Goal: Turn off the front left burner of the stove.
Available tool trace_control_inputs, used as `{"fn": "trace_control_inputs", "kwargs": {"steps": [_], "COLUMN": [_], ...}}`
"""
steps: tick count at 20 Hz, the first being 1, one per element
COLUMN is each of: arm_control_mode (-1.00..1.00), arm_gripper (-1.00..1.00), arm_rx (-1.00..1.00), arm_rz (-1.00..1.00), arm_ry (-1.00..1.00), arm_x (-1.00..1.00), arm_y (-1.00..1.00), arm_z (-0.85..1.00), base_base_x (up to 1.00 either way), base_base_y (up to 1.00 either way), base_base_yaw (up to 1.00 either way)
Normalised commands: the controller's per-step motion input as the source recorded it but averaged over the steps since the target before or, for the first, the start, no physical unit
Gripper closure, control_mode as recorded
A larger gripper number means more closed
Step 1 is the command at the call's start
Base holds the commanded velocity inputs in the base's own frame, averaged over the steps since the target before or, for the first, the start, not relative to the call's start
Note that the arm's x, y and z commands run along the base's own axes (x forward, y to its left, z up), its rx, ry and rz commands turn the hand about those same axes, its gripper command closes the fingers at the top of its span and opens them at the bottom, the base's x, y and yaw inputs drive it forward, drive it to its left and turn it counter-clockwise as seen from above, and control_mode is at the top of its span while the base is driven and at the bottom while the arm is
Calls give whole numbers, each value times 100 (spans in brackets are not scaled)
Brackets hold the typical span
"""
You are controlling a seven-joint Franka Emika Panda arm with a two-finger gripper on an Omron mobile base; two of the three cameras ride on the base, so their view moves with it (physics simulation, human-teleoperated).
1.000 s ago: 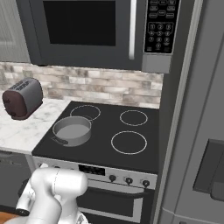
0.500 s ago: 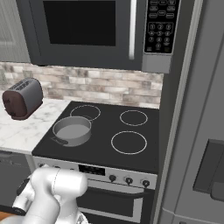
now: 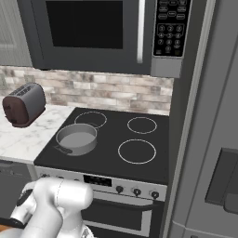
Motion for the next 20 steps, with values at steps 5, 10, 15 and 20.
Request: {"fn": "trace_control_inputs", "kwargs": {"steps": [5,10,15,20], "arm_control_mode": [-100,-100,-100,-100], "arm_gripper": [100,100,100,100], "arm_rx": [38,39,42,47], "arm_rz": [-8,-8,-8,-8], "arm_ry": [-3,0,0,0], "arm_x": [0,0,0,0], "arm_y": [-2,-6,-13,-16], "arm_z": [0,0,0,0], "base_base_x": [0,0,0,0], "base_base_y": [0,0,0,0], "base_base_yaw": [0,0,0,0]}}
